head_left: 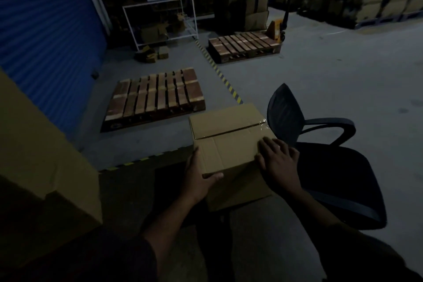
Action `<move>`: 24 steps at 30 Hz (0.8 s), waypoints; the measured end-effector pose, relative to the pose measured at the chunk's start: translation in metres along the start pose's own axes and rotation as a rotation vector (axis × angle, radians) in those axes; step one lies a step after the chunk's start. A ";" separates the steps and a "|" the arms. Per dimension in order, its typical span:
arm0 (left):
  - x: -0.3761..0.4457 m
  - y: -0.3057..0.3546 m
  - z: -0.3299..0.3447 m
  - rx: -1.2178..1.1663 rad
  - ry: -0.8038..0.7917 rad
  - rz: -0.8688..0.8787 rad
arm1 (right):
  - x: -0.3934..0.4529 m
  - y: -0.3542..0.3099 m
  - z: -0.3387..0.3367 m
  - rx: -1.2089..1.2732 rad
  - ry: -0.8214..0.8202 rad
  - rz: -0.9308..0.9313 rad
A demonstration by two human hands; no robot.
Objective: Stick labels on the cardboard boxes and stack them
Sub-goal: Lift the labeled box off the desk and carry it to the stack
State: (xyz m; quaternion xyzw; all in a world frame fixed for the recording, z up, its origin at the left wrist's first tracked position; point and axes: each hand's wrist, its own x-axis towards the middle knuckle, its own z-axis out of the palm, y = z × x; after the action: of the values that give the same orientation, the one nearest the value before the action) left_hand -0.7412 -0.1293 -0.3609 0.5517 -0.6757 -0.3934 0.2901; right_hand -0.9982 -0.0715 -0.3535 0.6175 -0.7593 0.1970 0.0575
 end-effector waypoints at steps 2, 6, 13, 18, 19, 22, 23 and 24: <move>0.012 0.003 0.005 0.035 0.021 -0.005 | 0.011 0.006 0.005 0.022 -0.009 -0.005; 0.028 0.009 0.012 0.065 0.034 -0.032 | 0.029 0.016 0.015 0.042 -0.003 -0.032; 0.053 0.025 0.011 0.222 0.039 -0.085 | 0.056 0.017 0.022 0.083 -0.003 -0.043; 0.043 0.030 0.017 0.254 0.062 -0.046 | 0.057 0.005 0.019 0.146 0.043 -0.053; 0.039 0.031 0.016 0.252 0.063 -0.035 | 0.053 0.002 0.019 0.153 0.046 -0.058; 0.025 0.035 0.002 0.235 0.116 0.012 | 0.038 -0.019 0.016 0.187 0.057 -0.118; 0.020 0.038 -0.005 0.219 0.144 0.040 | 0.034 -0.032 0.011 0.222 0.062 -0.138; 0.013 0.041 -0.014 0.205 0.172 0.070 | 0.031 -0.046 0.005 0.265 0.063 -0.147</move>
State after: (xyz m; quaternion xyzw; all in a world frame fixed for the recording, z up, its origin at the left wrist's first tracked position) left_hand -0.7535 -0.1417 -0.3192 0.5863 -0.7038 -0.2633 0.3028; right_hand -0.9600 -0.1090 -0.3377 0.6672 -0.6771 0.3102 0.0136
